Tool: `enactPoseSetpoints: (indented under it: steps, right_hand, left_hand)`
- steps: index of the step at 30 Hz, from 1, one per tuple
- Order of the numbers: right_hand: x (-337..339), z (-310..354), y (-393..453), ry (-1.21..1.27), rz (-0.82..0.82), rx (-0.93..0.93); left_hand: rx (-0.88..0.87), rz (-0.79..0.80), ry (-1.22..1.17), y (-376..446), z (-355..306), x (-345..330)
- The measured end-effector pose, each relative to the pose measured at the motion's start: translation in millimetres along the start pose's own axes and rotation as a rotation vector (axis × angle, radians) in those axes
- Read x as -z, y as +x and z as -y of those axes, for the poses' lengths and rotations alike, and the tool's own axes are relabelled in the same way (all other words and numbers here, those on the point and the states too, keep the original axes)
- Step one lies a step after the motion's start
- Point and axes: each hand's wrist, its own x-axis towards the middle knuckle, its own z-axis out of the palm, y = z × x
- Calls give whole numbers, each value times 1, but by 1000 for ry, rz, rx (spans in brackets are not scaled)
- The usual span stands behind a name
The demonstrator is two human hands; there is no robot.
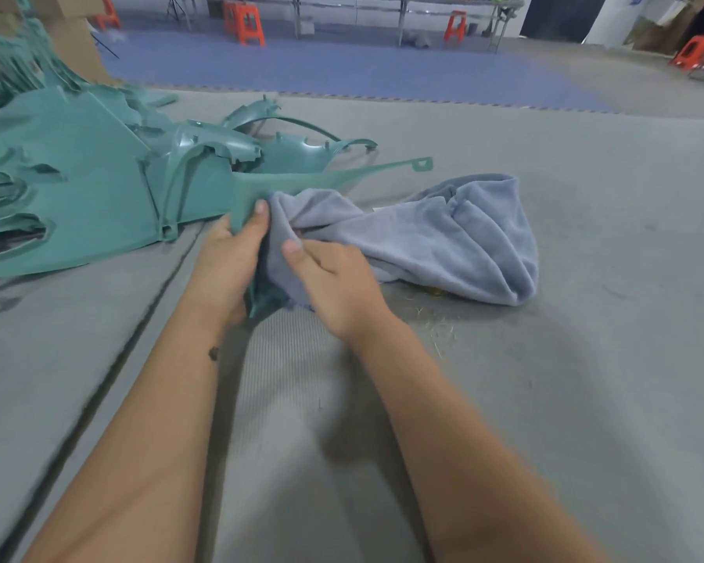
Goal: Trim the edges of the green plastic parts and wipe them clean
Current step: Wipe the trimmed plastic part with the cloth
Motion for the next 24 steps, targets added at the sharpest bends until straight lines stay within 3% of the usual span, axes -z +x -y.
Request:
enactPoseSetpoints:
  steps: [3,7,11,14,16,19,21,22,24]
  right_hand:
    - [0,-4,1,-131,83,-34]
    - [6,-10,2,-294,116,-54]
    - [7,-6,1,-188,176,-115]
    - [6,-5,3,-306,246,-45]
    - [6,-4,4,-75,177,-119]
    - [17,-3,8,525,-179,-365]
    - [20,-2,6,877,-281,-499]
    - [19,0,3,963,-263,-526]
    - [18,1,-3,875,-246,-529]
  left_hand:
    - [20,-166,-38,7,-1,1]
    - [-76,-350,-222,16,-15,15]
    - [-42,-196,-617,10,-22,26]
    - [47,-76,-828,-1,-19,12]
    - [146,-75,-789,-6,-10,-3]
    - [309,-102,-570,-12,5,-23]
    - [270,-135,-478,-13,15,-30]
    - [202,-156,-434,-14,17,-31]
    - [105,-152,-363,-18,19,-32]
